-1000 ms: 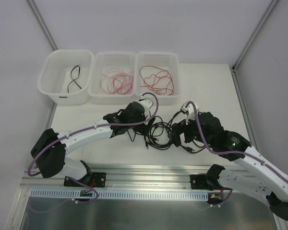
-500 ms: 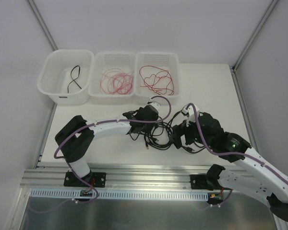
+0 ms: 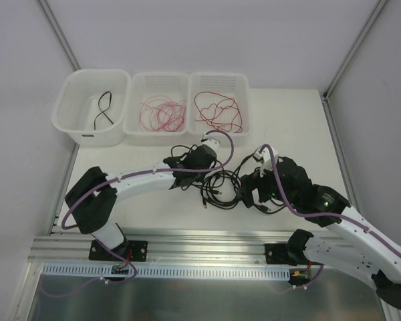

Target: Untangle the cables

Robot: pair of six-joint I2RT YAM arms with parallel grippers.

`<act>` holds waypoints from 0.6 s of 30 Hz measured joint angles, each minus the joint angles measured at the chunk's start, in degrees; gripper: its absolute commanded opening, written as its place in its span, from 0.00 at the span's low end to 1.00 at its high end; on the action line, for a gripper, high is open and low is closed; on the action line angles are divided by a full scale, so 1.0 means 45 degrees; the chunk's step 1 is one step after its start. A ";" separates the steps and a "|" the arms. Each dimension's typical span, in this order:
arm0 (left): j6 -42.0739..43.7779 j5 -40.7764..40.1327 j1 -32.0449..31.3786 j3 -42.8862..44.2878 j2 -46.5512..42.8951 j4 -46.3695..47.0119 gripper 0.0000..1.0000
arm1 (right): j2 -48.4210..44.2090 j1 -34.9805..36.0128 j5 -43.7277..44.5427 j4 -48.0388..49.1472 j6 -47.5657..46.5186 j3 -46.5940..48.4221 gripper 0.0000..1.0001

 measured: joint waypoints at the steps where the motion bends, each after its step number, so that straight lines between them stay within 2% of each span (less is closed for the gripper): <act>1: 0.0034 -0.0015 0.0000 -0.0063 -0.0379 -0.0097 0.00 | -0.0010 0.0000 0.0015 -0.0015 0.0000 0.0000 0.97; 6: 0.0602 -0.0316 0.0015 0.0019 -0.3337 -0.0588 0.00 | -0.0126 0.0000 0.0185 -0.0165 -0.0005 0.0000 0.97; 9: 0.1073 -0.0325 0.0112 0.0976 -0.4643 -0.1287 0.00 | -0.0243 0.0000 0.0243 -0.0287 -0.0005 0.0000 0.97; 18: 0.2633 -0.0107 0.1894 0.5863 -0.5294 -0.3759 0.00 | -0.0816 0.0000 0.0495 -0.0874 0.0019 0.0005 0.97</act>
